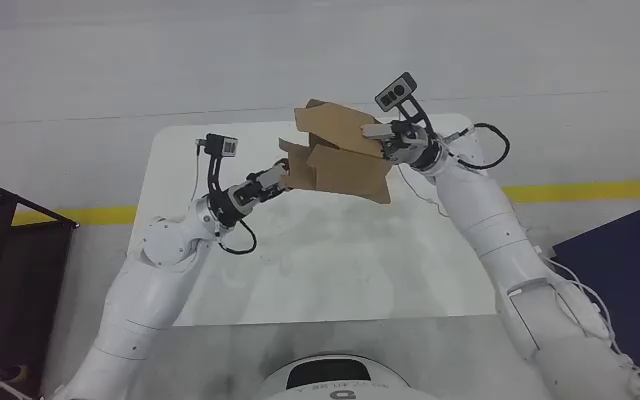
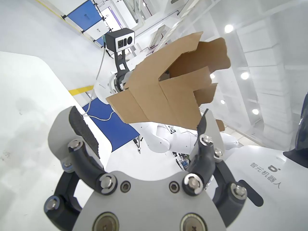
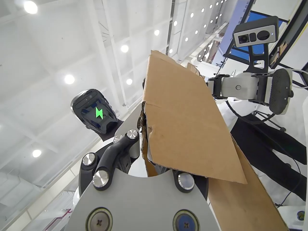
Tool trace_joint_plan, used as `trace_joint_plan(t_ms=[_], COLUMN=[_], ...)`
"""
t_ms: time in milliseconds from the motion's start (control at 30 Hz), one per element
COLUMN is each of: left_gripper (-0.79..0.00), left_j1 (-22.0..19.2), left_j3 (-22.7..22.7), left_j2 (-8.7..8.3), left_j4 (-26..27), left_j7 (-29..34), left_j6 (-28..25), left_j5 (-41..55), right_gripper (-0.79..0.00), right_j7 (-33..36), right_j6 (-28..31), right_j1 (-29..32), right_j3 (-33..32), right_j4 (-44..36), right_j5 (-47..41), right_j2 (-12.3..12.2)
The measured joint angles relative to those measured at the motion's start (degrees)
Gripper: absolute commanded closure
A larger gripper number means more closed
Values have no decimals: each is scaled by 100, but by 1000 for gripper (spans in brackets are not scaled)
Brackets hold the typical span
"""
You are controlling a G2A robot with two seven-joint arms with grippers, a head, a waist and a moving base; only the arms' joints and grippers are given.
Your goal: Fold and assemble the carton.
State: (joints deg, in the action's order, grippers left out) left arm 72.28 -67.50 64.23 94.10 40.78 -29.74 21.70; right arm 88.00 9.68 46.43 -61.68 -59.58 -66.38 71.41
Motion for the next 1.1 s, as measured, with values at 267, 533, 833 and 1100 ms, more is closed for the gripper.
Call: trace_joint_plan(t_ms=[267, 533, 833, 1100], left_gripper=[-785, -785, -785, -785], left_j1=[-42, -195, -316, -447], left_j3=[108, 223, 206, 282], left_j2=[40, 81, 109, 146], left_j4=[7, -66, -267, -365], left_j7=[-238, -390, -419, -385], left_j6=[121, 253, 239, 261], left_j5=[-265, -596, -570, -568], right_gripper=[0, 0, 0, 0], right_j7=[0, 0, 0, 0], right_j6=[8, -80, -212, -295], right_j1=[40, 56, 4, -69], right_j3=[11, 35, 79, 227], right_j4=[-65, -231, -409, -386], right_j5=[55, 57, -15, -89], right_j2=[-8, -19, -25, 15])
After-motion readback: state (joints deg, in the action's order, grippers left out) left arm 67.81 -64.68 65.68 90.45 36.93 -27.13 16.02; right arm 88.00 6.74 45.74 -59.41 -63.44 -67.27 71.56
